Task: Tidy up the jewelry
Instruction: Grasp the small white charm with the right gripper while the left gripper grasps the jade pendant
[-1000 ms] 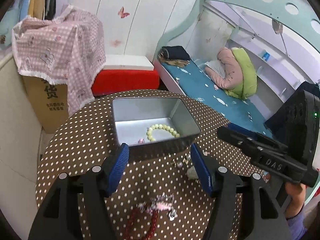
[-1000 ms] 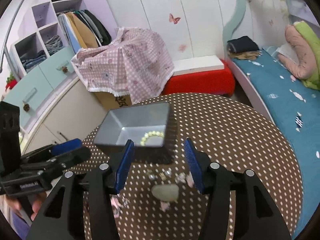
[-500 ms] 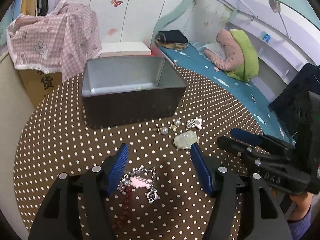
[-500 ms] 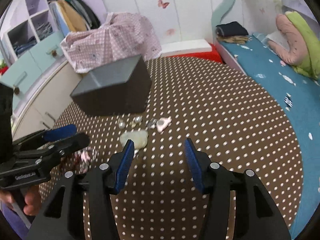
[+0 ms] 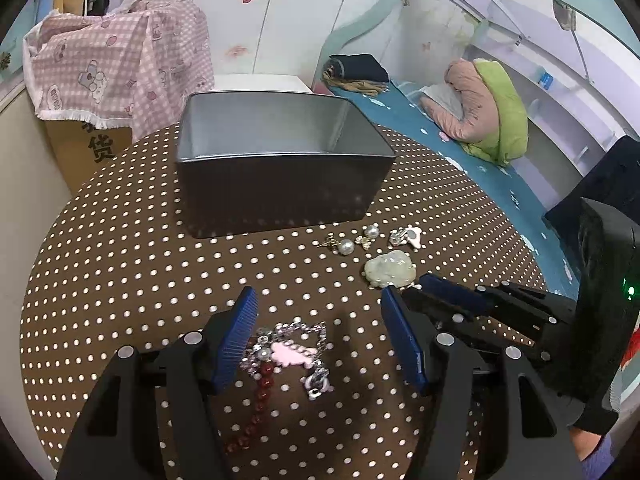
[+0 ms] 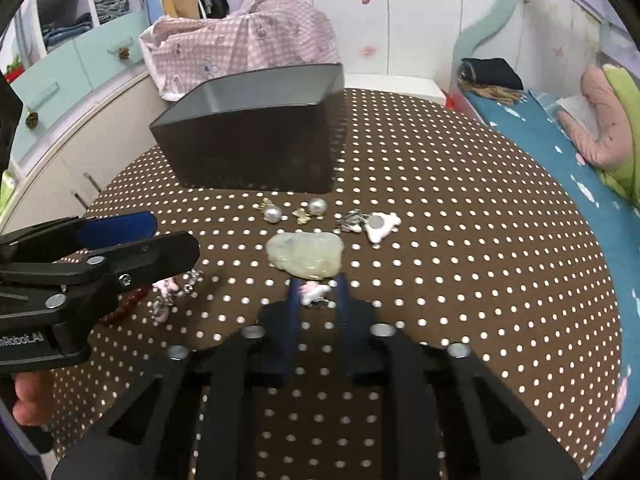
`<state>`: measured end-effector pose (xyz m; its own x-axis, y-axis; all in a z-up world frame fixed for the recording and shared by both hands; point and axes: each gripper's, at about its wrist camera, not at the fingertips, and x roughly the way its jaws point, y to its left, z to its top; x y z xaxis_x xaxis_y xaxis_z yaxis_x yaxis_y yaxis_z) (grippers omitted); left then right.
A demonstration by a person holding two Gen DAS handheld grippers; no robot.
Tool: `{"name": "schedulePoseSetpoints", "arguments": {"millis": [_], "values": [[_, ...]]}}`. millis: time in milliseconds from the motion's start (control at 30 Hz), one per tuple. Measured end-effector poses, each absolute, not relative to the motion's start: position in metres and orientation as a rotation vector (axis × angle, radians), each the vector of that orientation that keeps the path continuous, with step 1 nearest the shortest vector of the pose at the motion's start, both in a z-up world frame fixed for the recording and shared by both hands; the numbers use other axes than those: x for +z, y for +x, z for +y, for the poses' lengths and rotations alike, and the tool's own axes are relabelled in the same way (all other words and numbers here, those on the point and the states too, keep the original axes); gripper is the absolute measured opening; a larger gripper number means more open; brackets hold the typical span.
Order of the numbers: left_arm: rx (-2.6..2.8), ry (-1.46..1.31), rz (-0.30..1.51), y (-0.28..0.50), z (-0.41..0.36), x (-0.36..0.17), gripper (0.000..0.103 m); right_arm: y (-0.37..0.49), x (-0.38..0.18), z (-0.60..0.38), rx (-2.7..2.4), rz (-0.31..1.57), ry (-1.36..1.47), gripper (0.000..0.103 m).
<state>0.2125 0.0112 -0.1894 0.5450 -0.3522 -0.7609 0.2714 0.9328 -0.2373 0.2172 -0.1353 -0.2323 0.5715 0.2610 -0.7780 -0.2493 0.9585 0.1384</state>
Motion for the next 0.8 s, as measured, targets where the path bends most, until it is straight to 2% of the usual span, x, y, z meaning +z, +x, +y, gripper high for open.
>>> {"name": "schedulePoseSetpoints", "arguments": {"millis": [433, 800], "values": [[-0.388, -0.036, 0.974, 0.23, -0.044, -0.206, 0.062, 0.217, -0.232, -0.205, 0.249, 0.899, 0.149, 0.015], [-0.3, 0.058, 0.965, 0.239, -0.078, -0.21, 0.06, 0.221, -0.234, -0.22, 0.286, 0.898, 0.207, 0.015]]}}
